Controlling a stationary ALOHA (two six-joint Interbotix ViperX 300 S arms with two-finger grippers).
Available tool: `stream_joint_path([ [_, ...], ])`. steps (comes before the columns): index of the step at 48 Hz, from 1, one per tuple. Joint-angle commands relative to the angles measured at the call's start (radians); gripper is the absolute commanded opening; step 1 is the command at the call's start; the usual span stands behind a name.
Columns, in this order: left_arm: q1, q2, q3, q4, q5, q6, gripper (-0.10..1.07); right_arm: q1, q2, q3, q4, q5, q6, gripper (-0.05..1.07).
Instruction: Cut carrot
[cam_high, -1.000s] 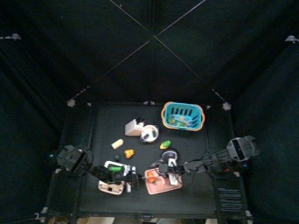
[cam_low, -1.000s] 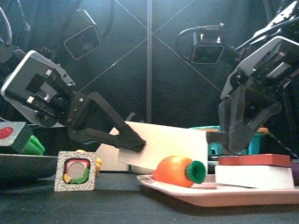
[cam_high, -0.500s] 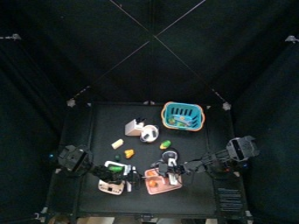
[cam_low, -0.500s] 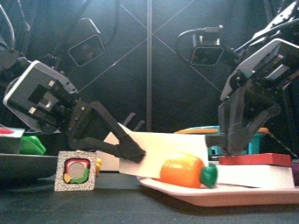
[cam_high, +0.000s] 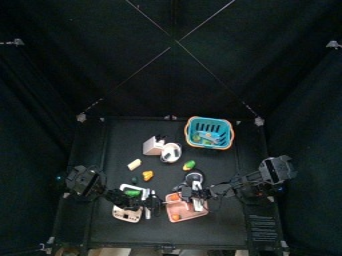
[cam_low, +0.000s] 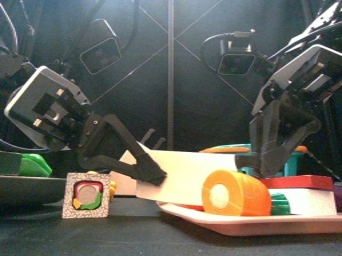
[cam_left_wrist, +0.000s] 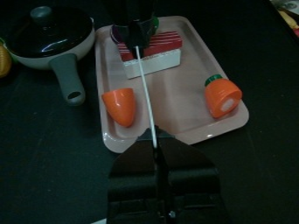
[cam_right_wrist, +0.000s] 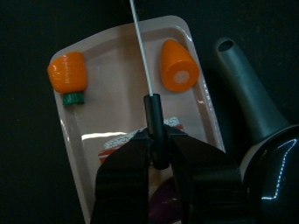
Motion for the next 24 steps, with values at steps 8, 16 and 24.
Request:
stream_joint_path([
  [8, 0.008, -0.040, -0.032, 0.018, -0.008, 0.005, 0.23, -0.023, -0.046, -0.049, -0.003, -0.011, 0.006, 0.41],
  [16, 0.009, -0.040, -0.034, 0.018, -0.008, 0.005, 0.23, -0.023, -0.046, -0.049, -0.003, -0.011, 0.006, 0.41],
  [24, 0.014, -0.038, -0.032, 0.018, -0.008, 0.005, 0.23, -0.023, -0.046, -0.054, -0.003, -0.011, 0.005, 0.41],
])
